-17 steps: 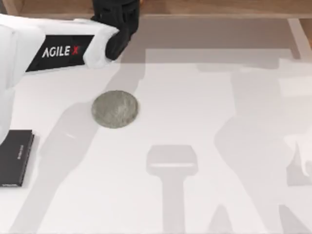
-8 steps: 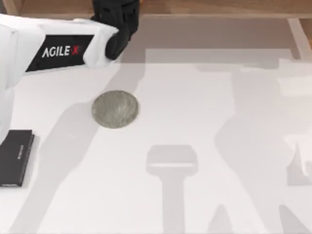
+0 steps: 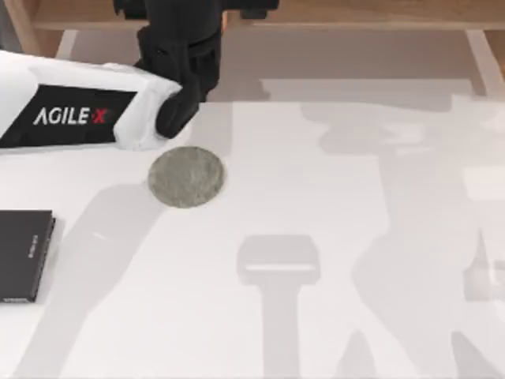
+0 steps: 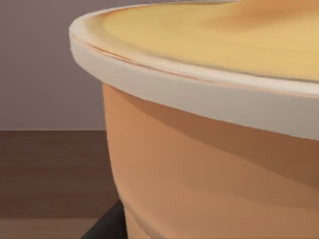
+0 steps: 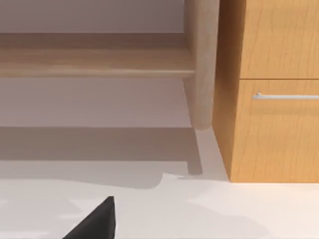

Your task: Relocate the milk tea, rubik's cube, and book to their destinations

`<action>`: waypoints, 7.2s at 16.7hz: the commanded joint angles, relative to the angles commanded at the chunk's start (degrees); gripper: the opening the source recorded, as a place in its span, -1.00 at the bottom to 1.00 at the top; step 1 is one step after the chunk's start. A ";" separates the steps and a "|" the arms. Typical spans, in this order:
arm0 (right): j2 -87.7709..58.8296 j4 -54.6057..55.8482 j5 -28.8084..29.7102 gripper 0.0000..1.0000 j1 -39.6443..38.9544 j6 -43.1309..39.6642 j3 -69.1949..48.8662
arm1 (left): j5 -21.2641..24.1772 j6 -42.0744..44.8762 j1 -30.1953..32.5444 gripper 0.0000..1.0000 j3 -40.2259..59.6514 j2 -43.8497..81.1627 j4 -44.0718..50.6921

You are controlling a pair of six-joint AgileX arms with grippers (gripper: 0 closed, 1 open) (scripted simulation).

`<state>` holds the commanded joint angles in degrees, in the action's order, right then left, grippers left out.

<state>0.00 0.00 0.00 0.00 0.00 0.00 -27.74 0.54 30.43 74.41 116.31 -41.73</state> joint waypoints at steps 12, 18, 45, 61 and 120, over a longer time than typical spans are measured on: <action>0.00 0.00 0.00 1.00 0.00 0.00 0.00 | -1.82 0.19 1.94 -1.00 -9.43 -3.43 -7.74; 0.00 0.00 0.00 1.00 0.00 0.00 0.00 | -2.99 0.07 2.89 -1.00 -24.13 -0.69 -24.02; 0.00 0.00 0.00 1.00 0.00 0.00 0.00 | -3.42 -0.14 3.74 -0.25 -34.28 7.82 -42.46; 0.00 0.00 0.00 1.00 0.00 0.00 0.00 | -3.42 -0.14 3.74 1.00 -34.28 7.82 -42.46; 0.00 0.00 0.00 1.00 0.00 0.00 0.00 | 27.74 -0.54 -30.43 1.00 -74.41 -116.31 41.74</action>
<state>0.00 0.00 0.00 0.00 0.00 0.00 0.00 0.00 0.00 0.00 0.00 0.00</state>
